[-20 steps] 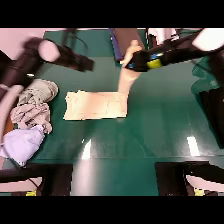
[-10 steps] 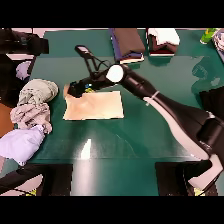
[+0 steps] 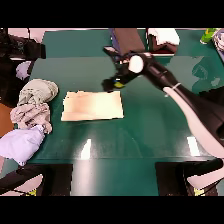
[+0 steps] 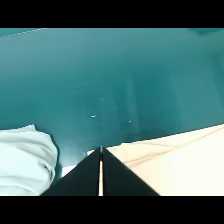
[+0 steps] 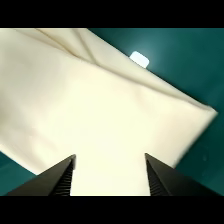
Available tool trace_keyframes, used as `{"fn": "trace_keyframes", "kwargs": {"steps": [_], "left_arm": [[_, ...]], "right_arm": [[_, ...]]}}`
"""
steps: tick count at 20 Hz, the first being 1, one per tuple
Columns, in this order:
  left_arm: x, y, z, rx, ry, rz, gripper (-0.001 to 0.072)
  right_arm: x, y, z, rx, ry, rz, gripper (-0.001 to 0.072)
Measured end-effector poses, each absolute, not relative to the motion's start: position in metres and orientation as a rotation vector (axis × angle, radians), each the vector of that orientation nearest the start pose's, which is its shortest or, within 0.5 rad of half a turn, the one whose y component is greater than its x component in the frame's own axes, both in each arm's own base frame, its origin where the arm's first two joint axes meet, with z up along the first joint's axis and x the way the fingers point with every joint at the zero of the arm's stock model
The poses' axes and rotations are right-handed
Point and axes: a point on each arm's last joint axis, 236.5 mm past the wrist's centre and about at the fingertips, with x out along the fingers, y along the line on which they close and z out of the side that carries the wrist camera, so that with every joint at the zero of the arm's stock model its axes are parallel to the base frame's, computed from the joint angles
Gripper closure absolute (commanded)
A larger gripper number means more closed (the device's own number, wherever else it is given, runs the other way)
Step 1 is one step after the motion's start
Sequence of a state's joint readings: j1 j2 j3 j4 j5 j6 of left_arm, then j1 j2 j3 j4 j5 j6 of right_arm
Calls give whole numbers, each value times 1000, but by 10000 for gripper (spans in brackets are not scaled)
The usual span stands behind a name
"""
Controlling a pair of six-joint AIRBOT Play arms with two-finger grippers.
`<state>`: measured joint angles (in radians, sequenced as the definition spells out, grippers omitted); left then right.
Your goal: Fold the shirts.
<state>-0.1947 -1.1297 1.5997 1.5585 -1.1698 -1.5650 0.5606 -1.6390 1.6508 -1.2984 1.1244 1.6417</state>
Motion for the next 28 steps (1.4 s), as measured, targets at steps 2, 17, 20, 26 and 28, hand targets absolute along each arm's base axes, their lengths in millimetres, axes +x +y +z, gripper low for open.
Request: {"fn": "trace_keyframes", "kwargs": {"steps": [2, 17, 20, 26, 28], "left_arm": [[416, -91, 250, 47, 697, -218, 681], [409, -103, 240, 9, 737, -264, 682], [408, -108, 240, 2, 739, -278, 682], [395, -157, 243, 54, 720, -396, 682], [389, -174, 244, 78, 712, -437, 682]], "right_arm": [[398, 285, 19, -6, 1260, 520, 119], [383, 321, -76, 298, 1495, 461, 630], [395, 334, -70, 240, 1442, 488, 690], [451, 281, 5, 137, 1232, 422, 689], [469, 226, 37, 122, 1176, 330, 689]]}}
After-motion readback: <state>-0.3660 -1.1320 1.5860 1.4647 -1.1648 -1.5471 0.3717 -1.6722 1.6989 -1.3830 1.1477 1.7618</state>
